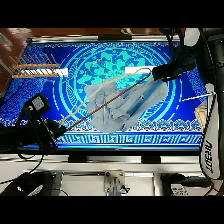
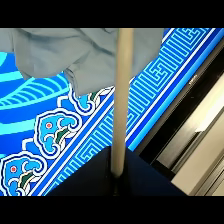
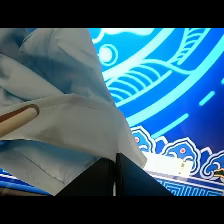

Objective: Fold the shirts.

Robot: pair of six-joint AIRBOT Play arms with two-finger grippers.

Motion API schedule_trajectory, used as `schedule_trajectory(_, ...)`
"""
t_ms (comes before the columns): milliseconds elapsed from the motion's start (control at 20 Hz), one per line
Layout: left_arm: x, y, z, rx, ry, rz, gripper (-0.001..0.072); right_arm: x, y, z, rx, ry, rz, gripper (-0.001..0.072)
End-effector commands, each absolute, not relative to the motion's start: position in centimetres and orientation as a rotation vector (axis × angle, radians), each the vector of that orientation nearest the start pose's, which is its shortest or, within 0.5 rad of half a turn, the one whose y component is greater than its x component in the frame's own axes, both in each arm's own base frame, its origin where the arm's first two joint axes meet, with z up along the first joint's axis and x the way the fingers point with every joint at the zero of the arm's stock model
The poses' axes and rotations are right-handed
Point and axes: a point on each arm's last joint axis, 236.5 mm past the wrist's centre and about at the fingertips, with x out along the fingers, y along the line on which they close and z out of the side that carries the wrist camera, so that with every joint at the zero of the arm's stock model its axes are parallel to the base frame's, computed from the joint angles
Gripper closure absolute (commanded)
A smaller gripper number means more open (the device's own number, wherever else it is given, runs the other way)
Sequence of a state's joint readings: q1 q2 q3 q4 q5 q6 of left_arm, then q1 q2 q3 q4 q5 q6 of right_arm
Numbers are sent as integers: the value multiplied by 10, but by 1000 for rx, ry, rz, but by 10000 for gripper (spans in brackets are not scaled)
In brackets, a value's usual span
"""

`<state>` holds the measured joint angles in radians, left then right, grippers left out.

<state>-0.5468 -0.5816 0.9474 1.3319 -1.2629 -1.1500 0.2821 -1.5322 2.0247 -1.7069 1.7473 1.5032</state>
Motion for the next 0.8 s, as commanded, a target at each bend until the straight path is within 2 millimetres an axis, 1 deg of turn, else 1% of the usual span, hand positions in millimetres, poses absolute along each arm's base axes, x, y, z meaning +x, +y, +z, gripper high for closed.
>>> schedule_trajectory(0,184,-171,148,492,773,-848,663,413,85,169,-289,1226,140,630)
schedule_trajectory(150,173,-164,156,471,756,-840,664,413,85,169,-280,1226,134,630)
schedule_trajectory(350,158,-174,155,455,768,-906,664,413,85,169,-267,1225,124,630)
schedule_trajectory(450,150,-179,142,466,799,-942,664,413,85,169,-262,1225,121,630)
schedule_trajectory(550,148,-185,132,455,814,-955,664,413,85,169,-262,1227,121,630)
schedule_trajectory(750,160,-194,120,415,797,-931,663,412,86,169,-260,1230,125,630)
